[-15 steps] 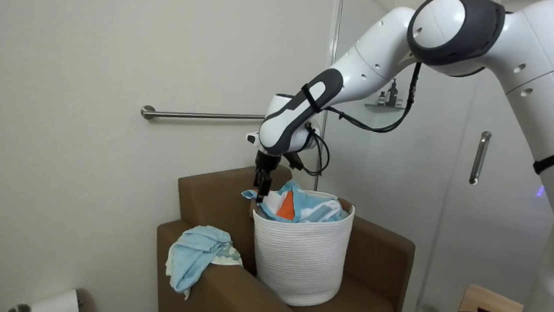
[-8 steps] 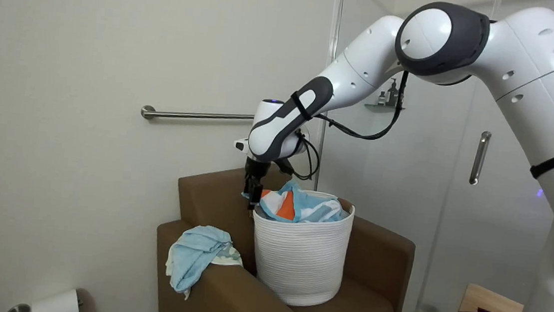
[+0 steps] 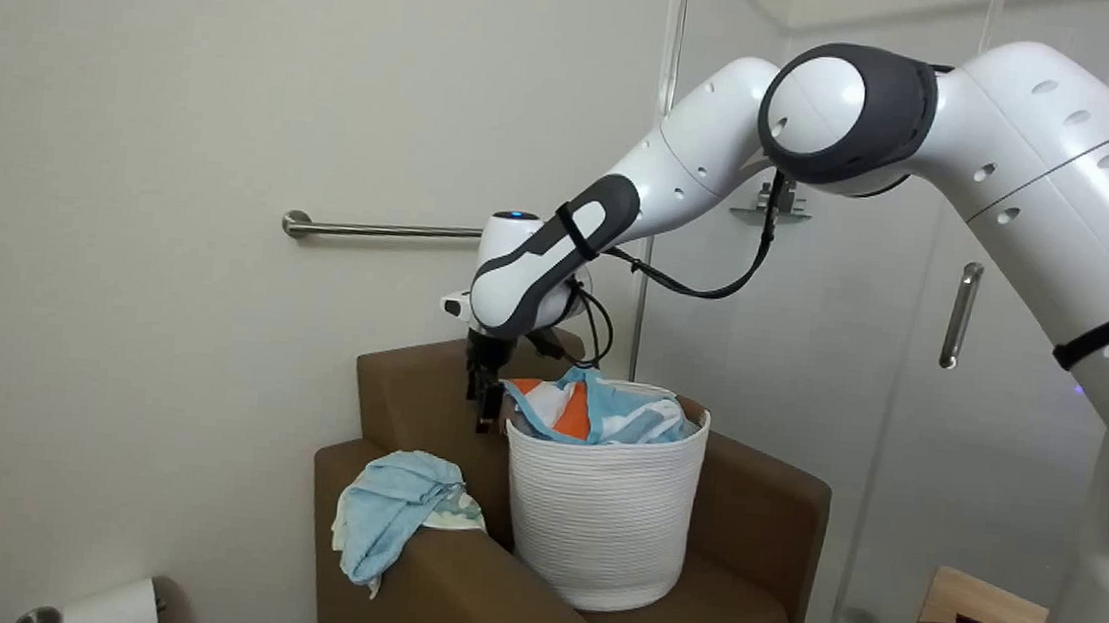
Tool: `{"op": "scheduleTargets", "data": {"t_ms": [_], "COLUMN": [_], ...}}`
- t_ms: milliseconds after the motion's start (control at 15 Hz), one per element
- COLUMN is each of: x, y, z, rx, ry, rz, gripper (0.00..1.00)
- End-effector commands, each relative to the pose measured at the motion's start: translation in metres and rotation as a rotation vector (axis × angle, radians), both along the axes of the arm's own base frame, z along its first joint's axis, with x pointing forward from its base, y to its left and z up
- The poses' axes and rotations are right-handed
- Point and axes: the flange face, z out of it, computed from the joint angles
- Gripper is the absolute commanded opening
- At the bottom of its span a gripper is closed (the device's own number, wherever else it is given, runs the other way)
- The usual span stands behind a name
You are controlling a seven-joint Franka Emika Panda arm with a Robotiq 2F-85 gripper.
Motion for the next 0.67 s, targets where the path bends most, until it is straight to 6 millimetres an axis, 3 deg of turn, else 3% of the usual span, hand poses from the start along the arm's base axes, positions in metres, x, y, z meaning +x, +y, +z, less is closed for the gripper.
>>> {"op": "scheduleTargets", "data": {"t_ms": [0,333,600], "x": [0.007,0.006,0.01], "y": [0.018,0.049,0.063], "z": [-0.002,-0.008,-0.015], "rx": [-0.029,-0.045,-0.053], "ry": [0.006,0.005,0.012], "rz": [0.013,0.067,0.083], "gripper": [1.0,1.0,1.0]}}
